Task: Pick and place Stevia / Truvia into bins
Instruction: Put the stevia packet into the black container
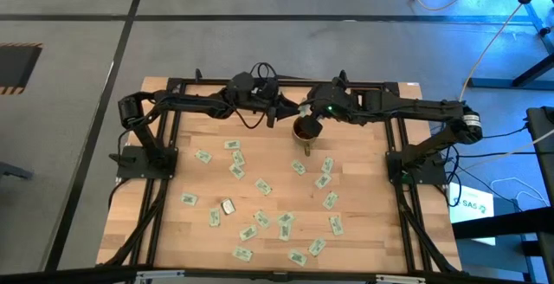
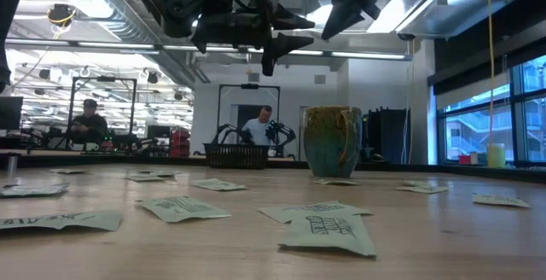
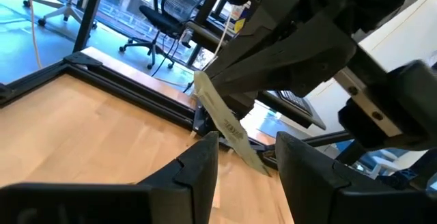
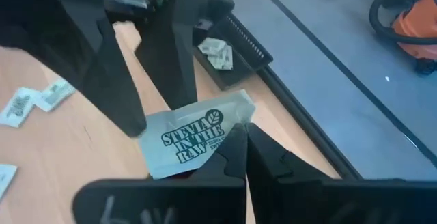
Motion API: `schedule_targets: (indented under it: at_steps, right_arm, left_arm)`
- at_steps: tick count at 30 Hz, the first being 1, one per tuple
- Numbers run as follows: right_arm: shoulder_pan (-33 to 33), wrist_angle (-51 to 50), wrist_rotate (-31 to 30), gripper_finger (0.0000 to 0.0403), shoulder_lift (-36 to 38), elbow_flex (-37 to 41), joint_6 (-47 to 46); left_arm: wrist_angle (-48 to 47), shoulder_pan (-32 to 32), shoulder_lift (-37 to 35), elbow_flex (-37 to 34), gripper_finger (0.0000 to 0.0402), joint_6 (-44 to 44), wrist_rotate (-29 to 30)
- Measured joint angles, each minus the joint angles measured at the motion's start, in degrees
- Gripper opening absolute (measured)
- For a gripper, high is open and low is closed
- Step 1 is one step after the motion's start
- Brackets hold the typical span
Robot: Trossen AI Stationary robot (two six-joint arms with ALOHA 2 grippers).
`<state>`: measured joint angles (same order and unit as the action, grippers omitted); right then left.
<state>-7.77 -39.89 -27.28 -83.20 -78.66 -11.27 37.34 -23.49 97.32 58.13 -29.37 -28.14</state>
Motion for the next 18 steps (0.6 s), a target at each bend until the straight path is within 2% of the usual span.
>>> schedule_targets:
  at_steps: [5, 8, 18]
  right_arm:
    - [0.0, 2.3, 3.5, 0.0000, 0.0, 0.0, 0.0]
    - [0.0, 2.6, 4.4, 0.0000, 0.0, 0.0, 0.0]
    - [0.0, 2.8, 4.5, 0.0000, 0.0, 0.0, -0.2]
  left_arm:
    - [0.0, -0.3, 0.0, 0.0, 0.0139, 0.1, 0.0]
    - [0.0, -0.7, 0.0, 0.0, 0.0124, 0.1, 0.2]
    - [0.1, -2.0, 0.0, 0.0, 0.0008, 0.1, -0.2]
